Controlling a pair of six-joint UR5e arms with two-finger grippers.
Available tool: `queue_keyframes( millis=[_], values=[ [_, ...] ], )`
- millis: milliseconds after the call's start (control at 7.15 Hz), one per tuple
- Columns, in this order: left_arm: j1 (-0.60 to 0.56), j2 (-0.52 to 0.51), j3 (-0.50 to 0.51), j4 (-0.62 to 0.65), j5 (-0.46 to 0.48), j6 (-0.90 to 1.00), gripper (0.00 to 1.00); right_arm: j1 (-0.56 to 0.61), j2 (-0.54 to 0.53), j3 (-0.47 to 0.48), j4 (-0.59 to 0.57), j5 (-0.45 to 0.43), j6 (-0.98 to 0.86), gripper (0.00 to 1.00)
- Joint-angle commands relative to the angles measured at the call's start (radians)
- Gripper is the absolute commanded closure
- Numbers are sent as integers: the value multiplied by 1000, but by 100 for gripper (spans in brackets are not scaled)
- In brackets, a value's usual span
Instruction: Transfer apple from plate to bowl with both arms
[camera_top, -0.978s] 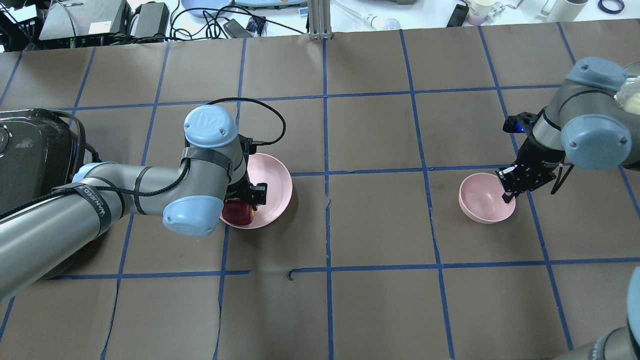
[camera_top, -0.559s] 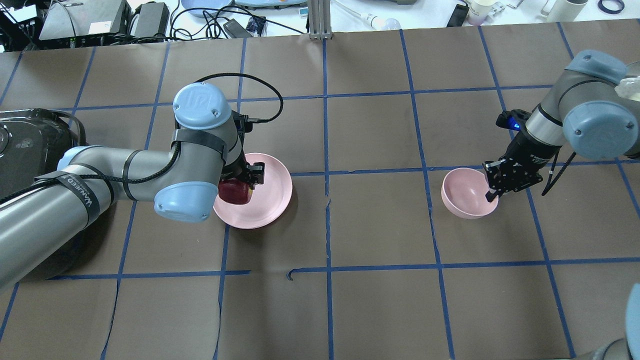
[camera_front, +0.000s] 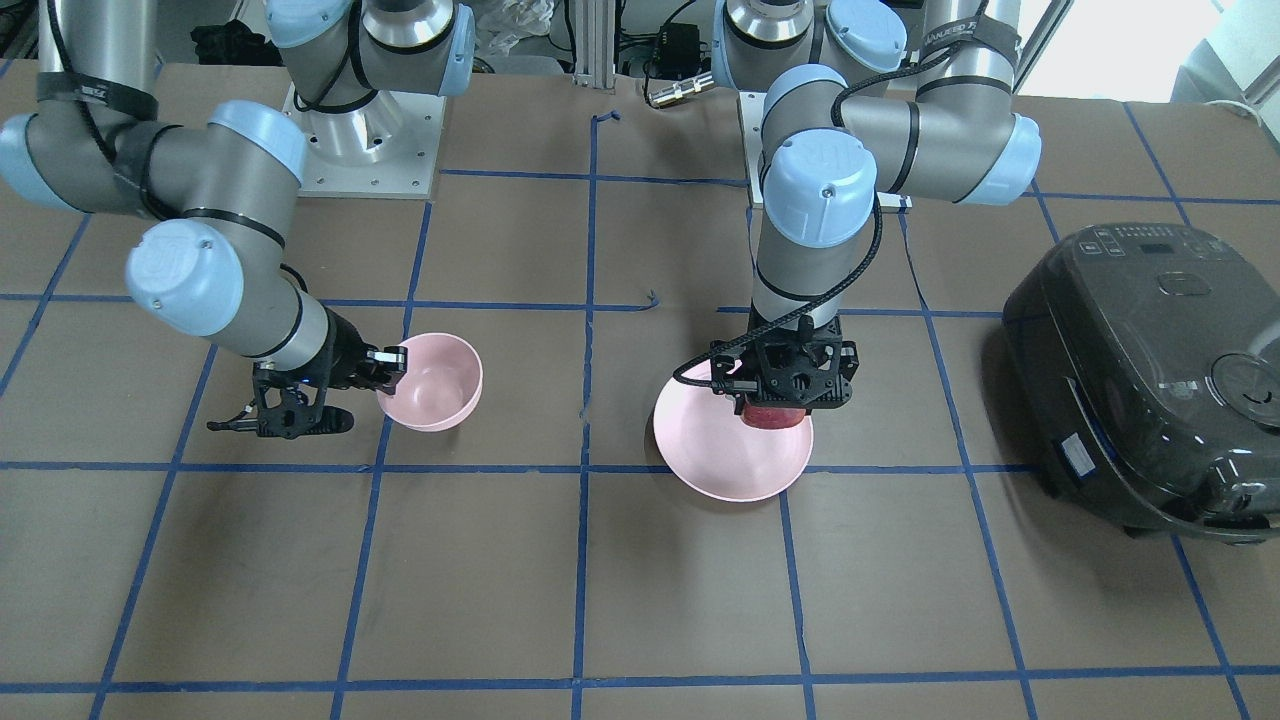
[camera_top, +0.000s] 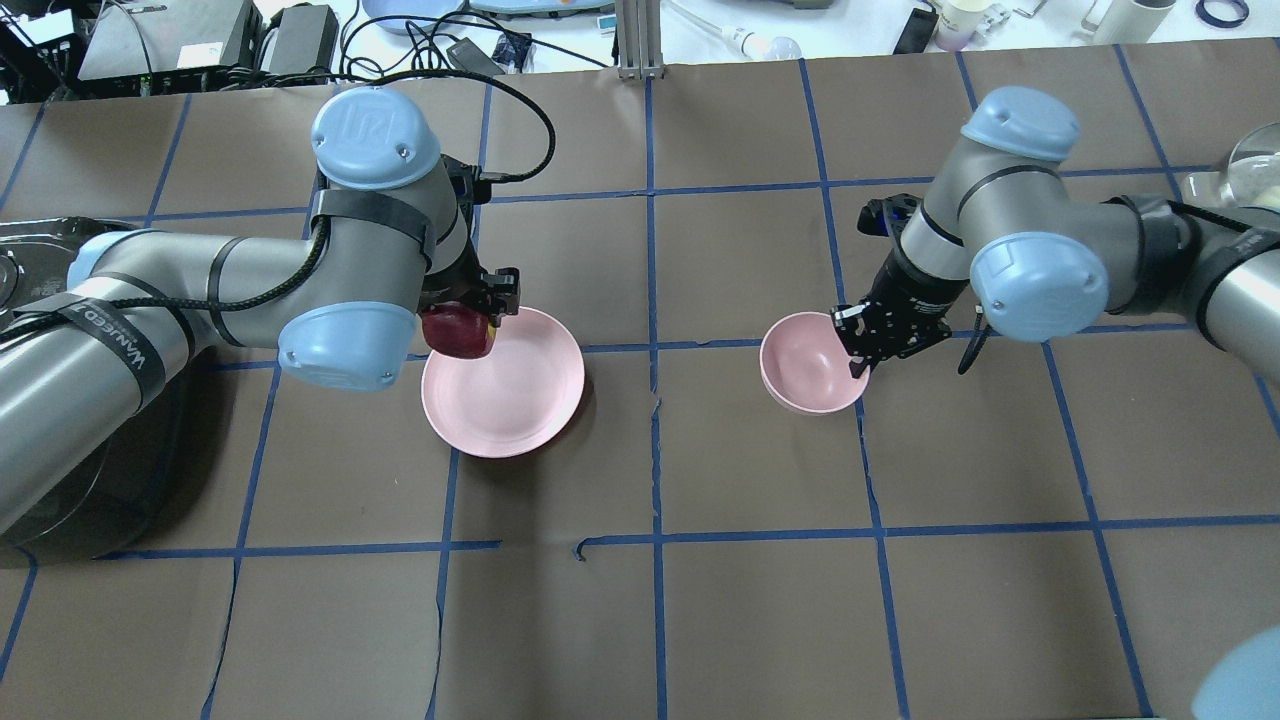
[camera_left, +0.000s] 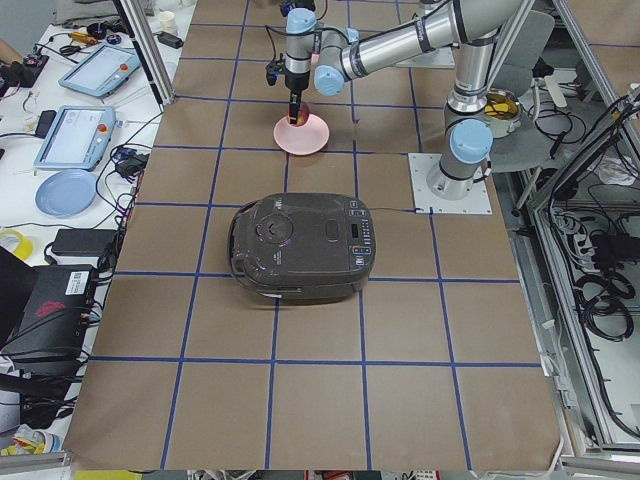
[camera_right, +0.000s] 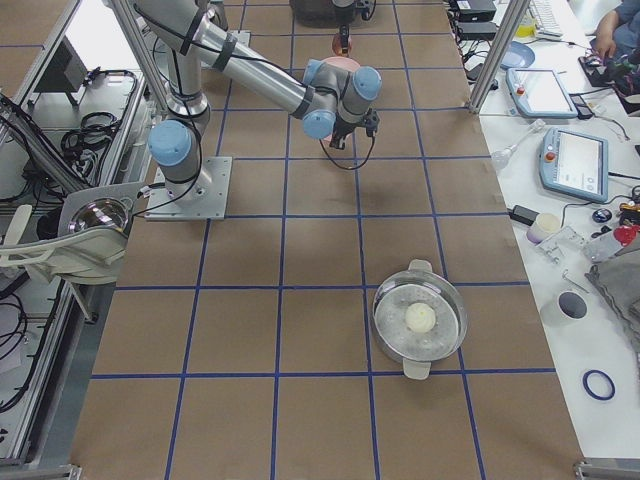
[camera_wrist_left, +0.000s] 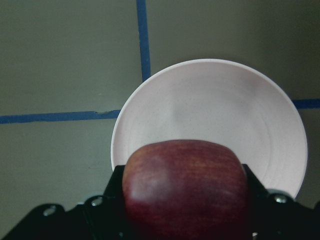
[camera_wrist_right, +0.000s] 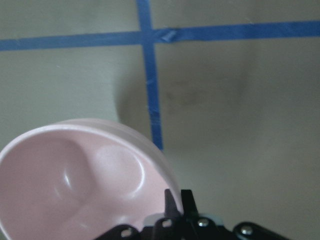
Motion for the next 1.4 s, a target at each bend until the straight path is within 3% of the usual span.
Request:
queue_keyframes(
  millis=[0, 280, 419, 559, 699, 839, 1118, 1258],
  values=[
    [-36, -7, 55, -13, -44, -20, 89, 49, 1, 17, -39, 8, 94, 100],
    [-105, -18, 77, -16, -59, -102, 89, 77, 7, 72, -91, 8, 110, 100],
    [-126, -26, 75, -16, -59, -118, 89, 77, 7, 76, -98, 5, 109, 93],
    [-148, -30, 75, -16, -65, -185, 89, 77, 9, 74, -101, -9, 106, 50],
    [-175, -24, 78, -16, -77, -207, 89, 77, 9, 73, -101, -12, 104, 20],
    [-195, -29, 78, -14, -92, -266, 89, 73, 7, 65, -101, -13, 112, 0],
    [-226, -33, 78, -7, -109, -330, 89, 60, -17, -19, -53, -18, 112, 0],
    [-263, -35, 78, 1, -123, -385, 89, 39, -36, -83, 51, -59, 95, 0]
  ],
)
